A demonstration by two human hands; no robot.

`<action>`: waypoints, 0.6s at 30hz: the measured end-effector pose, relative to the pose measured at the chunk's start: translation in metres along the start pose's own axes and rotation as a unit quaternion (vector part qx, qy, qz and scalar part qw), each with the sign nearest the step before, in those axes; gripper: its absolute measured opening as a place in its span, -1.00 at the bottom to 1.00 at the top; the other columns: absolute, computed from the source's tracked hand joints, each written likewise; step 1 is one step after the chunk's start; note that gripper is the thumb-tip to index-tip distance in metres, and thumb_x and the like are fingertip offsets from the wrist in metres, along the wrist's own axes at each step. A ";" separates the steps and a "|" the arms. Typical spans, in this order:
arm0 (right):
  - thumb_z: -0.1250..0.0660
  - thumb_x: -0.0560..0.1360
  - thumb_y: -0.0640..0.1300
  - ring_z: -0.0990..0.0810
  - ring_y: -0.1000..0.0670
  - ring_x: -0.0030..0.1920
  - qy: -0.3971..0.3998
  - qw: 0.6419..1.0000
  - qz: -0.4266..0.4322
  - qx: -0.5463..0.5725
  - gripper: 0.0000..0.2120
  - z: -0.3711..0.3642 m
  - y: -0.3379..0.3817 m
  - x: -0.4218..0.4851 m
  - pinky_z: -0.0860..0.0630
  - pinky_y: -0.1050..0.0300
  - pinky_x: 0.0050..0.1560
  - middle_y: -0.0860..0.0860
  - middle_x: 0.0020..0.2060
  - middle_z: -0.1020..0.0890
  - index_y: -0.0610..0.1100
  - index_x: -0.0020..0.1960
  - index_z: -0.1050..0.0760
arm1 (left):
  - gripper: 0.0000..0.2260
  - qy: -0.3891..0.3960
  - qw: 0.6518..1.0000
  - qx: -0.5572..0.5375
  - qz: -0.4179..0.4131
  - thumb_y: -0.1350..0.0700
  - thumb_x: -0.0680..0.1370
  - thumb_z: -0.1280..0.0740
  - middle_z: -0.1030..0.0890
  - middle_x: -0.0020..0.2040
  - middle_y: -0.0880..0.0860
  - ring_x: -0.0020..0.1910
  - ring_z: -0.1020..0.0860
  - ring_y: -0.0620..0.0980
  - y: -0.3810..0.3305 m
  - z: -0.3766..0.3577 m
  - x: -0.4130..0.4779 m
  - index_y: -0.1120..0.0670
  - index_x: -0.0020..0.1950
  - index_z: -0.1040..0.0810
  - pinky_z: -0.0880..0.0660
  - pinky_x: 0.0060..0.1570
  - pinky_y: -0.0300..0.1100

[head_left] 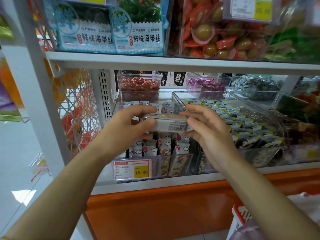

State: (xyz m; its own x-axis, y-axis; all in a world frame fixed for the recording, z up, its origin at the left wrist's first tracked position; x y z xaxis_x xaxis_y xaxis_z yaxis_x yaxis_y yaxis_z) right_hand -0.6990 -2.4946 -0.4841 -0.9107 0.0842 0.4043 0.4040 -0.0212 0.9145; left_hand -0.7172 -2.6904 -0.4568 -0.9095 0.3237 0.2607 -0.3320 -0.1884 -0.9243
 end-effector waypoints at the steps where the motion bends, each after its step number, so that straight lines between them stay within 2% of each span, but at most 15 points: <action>1: -0.33 0.49 -0.23 -0.61 0.07 0.07 0.013 0.999 0.013 -0.031 -0.75 -0.002 0.000 -0.001 -0.57 0.13 0.03 0.06 0.04 -0.64 0.05 0.10 -0.54 | -0.74 -0.005 1.000 0.009 -0.003 0.14 0.52 -0.32 -0.57 0.10 -0.05 -0.07 -0.64 -0.12 0.000 0.000 0.000 -0.07 0.19 -0.54 -0.58 -0.07 -0.29; 6: -0.39 0.45 -0.19 -0.62 0.16 -0.10 -0.007 0.988 0.072 -0.138 -0.80 -0.007 0.006 -0.005 -0.55 0.30 -0.09 0.14 -0.15 -0.67 0.11 -0.04 -0.59 | -0.74 -0.018 0.995 0.088 -0.035 0.12 0.49 -0.36 -0.57 0.10 -0.11 -0.10 -0.62 -0.11 -0.002 -0.003 0.001 -0.13 0.15 -0.55 -0.57 -0.09 -0.31; 9: -0.39 0.46 -0.18 -0.60 0.22 -0.12 -0.025 0.977 0.107 -0.181 -0.84 -0.008 0.008 -0.005 -0.49 0.41 -0.12 0.19 -0.16 -0.64 0.08 -0.07 -0.58 | -0.78 -0.019 0.992 0.115 -0.050 0.13 0.49 -0.36 -0.60 0.03 -0.05 -0.24 -0.58 -0.13 -0.003 -0.005 0.001 -0.09 0.12 -0.58 -0.50 -0.35 -0.38; 11: -0.37 0.48 -0.17 -0.57 0.23 -0.21 -0.036 0.975 0.112 -0.191 -0.91 -0.010 0.007 -0.005 -0.44 0.44 -0.20 0.17 -0.25 -0.62 0.00 -0.10 -0.60 | -0.81 -0.020 0.991 0.119 -0.051 0.13 0.47 -0.38 -0.59 -0.04 0.04 -0.33 -0.54 -0.10 -0.003 -0.007 0.001 -0.06 0.05 -0.59 -0.42 -0.45 -0.38; 13: -0.34 0.50 -0.17 -0.52 0.21 -0.31 -0.055 0.973 0.113 -0.195 -0.92 -0.012 0.007 -0.004 -0.40 0.42 -0.28 0.10 -0.34 -0.58 -0.08 -0.15 -0.60 | -0.84 -0.024 0.993 0.110 -0.039 0.15 0.45 -0.39 -0.57 -0.05 0.08 -0.25 -0.58 0.02 -0.001 -0.011 0.002 -0.03 0.01 -0.57 -0.48 -0.38 -0.29; 15: -0.33 0.51 -0.17 -0.50 0.15 -0.32 -0.065 0.972 0.111 -0.195 -0.89 -0.013 0.007 -0.003 -0.39 0.38 -0.32 0.01 -0.36 -0.57 -0.12 -0.18 -0.59 | -0.87 -0.033 0.996 0.077 -0.008 0.16 0.47 -0.38 -0.56 -0.06 0.08 -0.16 -0.62 0.12 0.001 -0.015 0.002 -0.02 -0.03 -0.56 -0.56 -0.21 -0.10; 18: -0.32 0.52 -0.17 -0.48 0.01 -0.32 -0.057 0.972 0.118 -0.197 -0.83 -0.016 0.007 -0.002 -0.37 0.23 -0.32 -0.14 -0.37 -0.56 -0.23 -0.19 -0.58 | -0.93 -0.055 0.998 0.007 0.036 0.19 0.50 -0.34 -0.56 -0.06 0.10 -0.04 -0.59 0.15 0.003 -0.016 0.004 0.04 -0.11 -0.60 -0.58 -0.03 0.10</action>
State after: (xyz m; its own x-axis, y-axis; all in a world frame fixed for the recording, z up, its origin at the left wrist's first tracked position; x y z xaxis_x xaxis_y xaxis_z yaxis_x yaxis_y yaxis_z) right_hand -0.6958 -2.5112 -0.4788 -0.7726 0.1399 0.6192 0.5154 -0.4312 0.7405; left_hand -0.7177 -2.6747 -0.4634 -0.9530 0.2050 0.2229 -0.2669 -0.2212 -0.9380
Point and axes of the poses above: each hand's wrist, its own x-axis towards the middle knuckle, its own z-axis out of the back of the hand, y = z × x, the point moved 2 cm from there along x, towards the middle knuckle
